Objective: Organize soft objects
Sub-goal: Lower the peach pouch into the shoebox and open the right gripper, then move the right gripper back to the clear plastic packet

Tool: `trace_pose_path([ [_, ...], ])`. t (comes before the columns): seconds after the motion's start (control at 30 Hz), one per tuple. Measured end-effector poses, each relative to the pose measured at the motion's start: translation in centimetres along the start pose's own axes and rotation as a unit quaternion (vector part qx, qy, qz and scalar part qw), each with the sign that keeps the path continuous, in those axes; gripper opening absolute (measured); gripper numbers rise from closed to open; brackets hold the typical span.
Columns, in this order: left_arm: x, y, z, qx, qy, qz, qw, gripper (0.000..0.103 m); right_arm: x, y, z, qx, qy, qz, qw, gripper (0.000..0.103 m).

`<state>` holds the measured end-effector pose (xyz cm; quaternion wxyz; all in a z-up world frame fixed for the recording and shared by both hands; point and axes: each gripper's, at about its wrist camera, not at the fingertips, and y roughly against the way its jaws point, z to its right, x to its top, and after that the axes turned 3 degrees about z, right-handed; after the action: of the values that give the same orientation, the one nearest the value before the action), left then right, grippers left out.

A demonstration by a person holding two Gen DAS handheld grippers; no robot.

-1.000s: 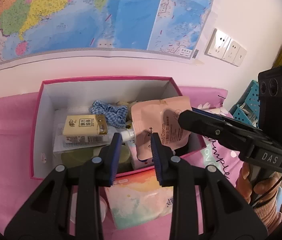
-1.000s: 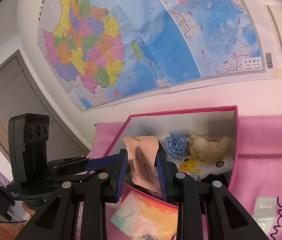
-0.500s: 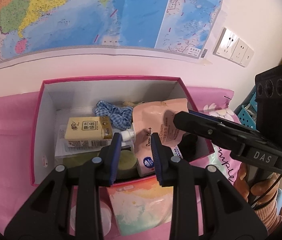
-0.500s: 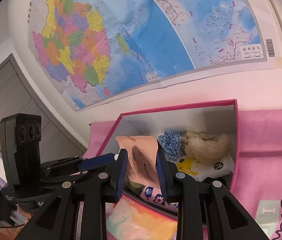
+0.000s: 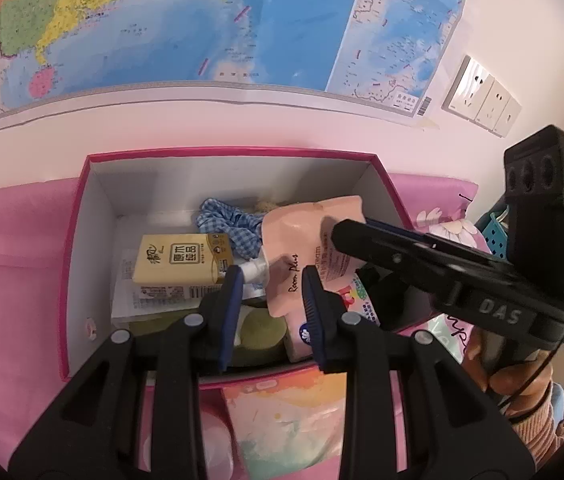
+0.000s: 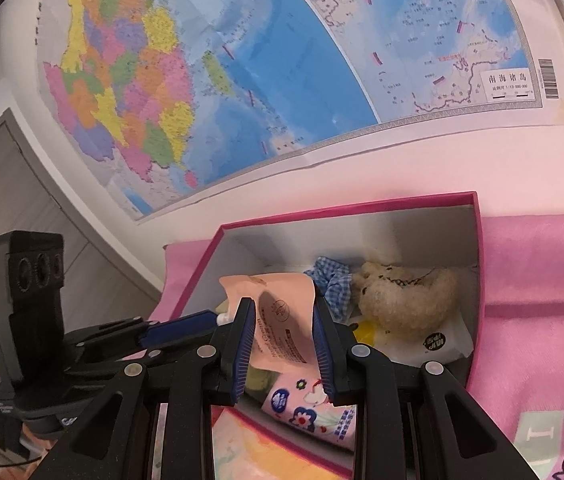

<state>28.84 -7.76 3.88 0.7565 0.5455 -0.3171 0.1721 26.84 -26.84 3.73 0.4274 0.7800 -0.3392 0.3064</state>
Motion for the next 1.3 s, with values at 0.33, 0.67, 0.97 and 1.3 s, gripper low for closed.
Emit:
trace_pose_path([
  [0.33,-1.2,2.7,-0.9,0.0,0.002,0.038,0.9993,0.032,-0.4,0.2,0.8,-0.039,-0.008,0.003,0.999,0.034],
  [0.67,-6.9,11.7,-3.1,-0.002,-0.026,0.118,0.9926,0.052,-3.6,5.4,-3.0,0.001,0.042,0.009,0.999,0.043],
  [0.97,-14.9,12.8,-8.2,0.045,0.023,0.049,0.9975,0.054,-10.9,6.7,-7.1,0.071,0.075,-0.063,0.993,0.047],
  [1.3,-22.3,11.8,-9.6,0.035,0.066,-0.041,0.9964,0.054,-18.6,1.7,-8.5,0.094,0.054,-0.168,0.98,0.047],
])
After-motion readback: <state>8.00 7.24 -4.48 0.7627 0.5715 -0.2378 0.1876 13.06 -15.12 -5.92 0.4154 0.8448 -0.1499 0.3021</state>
